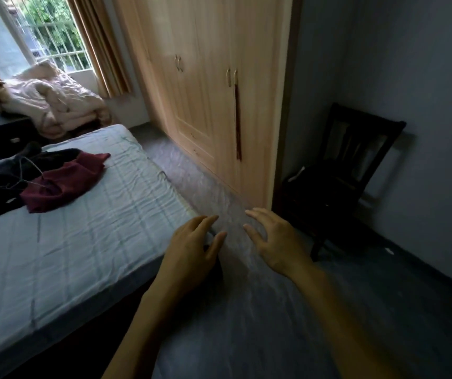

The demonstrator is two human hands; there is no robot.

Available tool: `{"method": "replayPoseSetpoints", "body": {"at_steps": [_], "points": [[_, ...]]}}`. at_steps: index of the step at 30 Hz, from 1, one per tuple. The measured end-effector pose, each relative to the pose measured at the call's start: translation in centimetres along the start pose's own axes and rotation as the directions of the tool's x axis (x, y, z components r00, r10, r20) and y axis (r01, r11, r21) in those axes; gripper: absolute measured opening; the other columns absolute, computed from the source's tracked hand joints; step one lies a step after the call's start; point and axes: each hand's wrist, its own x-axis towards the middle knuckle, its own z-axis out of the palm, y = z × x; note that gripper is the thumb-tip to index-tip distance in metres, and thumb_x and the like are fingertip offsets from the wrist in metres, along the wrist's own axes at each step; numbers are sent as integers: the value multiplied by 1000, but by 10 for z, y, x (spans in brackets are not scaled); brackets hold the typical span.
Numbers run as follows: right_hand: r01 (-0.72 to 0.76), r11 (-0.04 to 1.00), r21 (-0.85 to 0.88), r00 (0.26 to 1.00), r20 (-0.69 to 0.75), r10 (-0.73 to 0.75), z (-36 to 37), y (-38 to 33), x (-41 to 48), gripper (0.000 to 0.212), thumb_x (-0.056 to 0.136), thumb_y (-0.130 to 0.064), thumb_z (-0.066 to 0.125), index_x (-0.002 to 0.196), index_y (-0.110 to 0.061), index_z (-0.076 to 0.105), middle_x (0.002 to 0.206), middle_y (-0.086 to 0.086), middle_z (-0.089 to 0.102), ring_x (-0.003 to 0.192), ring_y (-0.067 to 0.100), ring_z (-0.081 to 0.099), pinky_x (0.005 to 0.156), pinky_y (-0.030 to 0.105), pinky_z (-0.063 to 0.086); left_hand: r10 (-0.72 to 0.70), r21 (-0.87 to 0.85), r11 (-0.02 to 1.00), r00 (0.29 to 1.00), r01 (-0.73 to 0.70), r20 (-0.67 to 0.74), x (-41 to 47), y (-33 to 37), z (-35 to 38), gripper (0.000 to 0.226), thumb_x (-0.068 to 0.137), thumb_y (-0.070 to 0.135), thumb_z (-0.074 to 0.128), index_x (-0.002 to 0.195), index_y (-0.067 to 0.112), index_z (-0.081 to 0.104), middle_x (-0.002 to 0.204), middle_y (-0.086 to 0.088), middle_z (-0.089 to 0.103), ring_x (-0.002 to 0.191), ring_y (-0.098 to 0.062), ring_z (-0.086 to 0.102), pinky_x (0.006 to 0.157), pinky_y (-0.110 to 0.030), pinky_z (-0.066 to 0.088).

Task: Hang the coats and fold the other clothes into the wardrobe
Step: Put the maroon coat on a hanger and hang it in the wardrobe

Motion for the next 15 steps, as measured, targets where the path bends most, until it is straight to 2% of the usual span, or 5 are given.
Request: {"method": "replayPoseSetpoints", "body": {"at_steps": [4, 9, 12, 15], "points": [[2, 1000, 16, 1000, -2, -2, -25, 33, 49, 43, 95, -41, 50, 133, -22, 51, 138, -3, 50, 126, 14, 45, 102, 19, 30, 5, 63, 998, 1000, -6, 9, 65, 19, 11, 54, 92, 51, 42, 139, 24, 43, 142, -2, 46, 125, -18, 46, 107, -36, 37], [-29, 998, 48, 1000, 2, 29, -30, 70, 100, 51, 95, -46, 45, 143, -28, 36, 147, -6, 39, 133, 11, 37, 109, 30, 34, 9, 46, 999, 1000, -9, 9, 132, 28, 25, 67, 84, 62, 27, 139, 26, 42, 142, -1, 46, 128, -18, 44, 106, -40, 38], [-38, 999, 18, 998, 46, 37, -25, 82, 136, 51, 96, -47, 43, 143, -30, 35, 148, -7, 36, 134, 11, 35, 110, 28, 31, -9, 41, 999, 1000, 8, 12, 166, 18, 34, 57, 91, 54, 35, 139, 25, 42, 142, 0, 45, 128, -16, 43, 107, -35, 36], [-22, 1000, 0, 996, 88, 22, -15, 86, 179, 50, 96, -46, 43, 143, -29, 36, 149, -8, 35, 135, 11, 34, 109, 26, 28, -26, 15, 1000, 999, 26, -26, 203, -1, 38, 62, 87, 58, 31, 138, 25, 44, 140, -1, 48, 126, -17, 46, 106, -34, 38]]}}
